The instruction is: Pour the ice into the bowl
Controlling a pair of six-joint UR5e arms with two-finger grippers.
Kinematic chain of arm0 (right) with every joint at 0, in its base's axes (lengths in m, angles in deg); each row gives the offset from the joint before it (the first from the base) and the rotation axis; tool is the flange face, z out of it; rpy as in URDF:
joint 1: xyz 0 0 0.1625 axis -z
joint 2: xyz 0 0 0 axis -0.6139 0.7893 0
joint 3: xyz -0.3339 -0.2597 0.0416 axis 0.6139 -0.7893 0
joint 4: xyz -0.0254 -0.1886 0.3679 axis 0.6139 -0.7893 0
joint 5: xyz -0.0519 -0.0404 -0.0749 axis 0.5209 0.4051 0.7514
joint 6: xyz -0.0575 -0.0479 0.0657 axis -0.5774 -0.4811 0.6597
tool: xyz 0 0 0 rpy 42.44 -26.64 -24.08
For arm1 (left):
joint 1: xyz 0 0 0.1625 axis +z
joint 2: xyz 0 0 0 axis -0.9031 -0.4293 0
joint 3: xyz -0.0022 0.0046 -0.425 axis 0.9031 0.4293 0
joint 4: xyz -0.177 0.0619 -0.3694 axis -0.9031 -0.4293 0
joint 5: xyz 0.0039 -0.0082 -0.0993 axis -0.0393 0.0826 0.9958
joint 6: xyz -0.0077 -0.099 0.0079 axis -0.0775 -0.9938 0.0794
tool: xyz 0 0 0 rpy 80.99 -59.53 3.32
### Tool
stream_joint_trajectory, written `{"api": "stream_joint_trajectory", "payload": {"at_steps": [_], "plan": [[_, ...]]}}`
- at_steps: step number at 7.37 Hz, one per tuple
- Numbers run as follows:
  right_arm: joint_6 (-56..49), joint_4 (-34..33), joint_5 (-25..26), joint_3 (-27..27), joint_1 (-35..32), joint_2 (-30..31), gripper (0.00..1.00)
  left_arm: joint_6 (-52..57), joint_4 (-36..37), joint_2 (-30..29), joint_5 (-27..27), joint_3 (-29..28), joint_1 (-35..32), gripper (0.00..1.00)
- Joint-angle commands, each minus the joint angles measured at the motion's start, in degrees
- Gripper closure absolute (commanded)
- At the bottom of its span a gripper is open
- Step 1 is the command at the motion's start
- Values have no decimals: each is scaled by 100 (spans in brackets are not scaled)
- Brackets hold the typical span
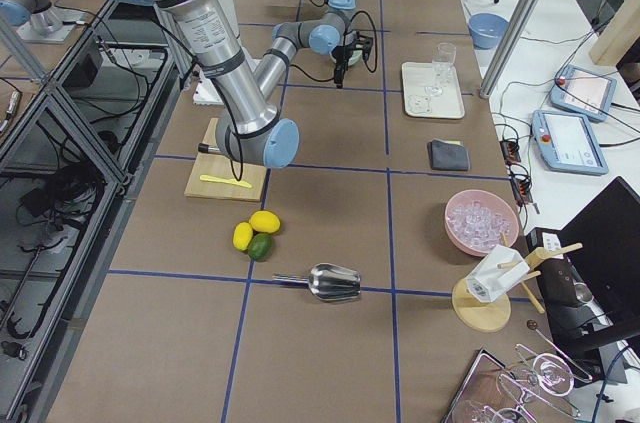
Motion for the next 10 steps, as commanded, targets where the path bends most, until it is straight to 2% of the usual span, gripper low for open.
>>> {"api": "stream_joint_trajectory", "payload": {"at_steps": [1, 3, 4, 5, 6, 9, 10], "plan": [[-246, 21, -7, 275, -82, 335, 0, 359, -63, -2, 6, 131, -126, 100], [-474, 56, 19, 345, -126, 606, 0, 1367, -107, 7, 322, 542, -319, 100], [-484, 65, 37, 476, -135, 782, 0, 1468, -98, -72, 340, 675, -320, 100], [-545, 100, 46, 599, -135, 940, 0, 1634, -11, -125, 680, 1042, -311, 100], [-572, 178, 55, 653, -144, 1064, 0, 1940, 42, -160, 796, 1202, -302, 100], [-572, 197, 81, 671, -144, 1126, 0, 2996, 234, -1123, 964, 1186, -275, 100], [-572, 197, 81, 671, -144, 1135, 0, 2998, 732, -1231, 991, 1230, -267, 100]]}}
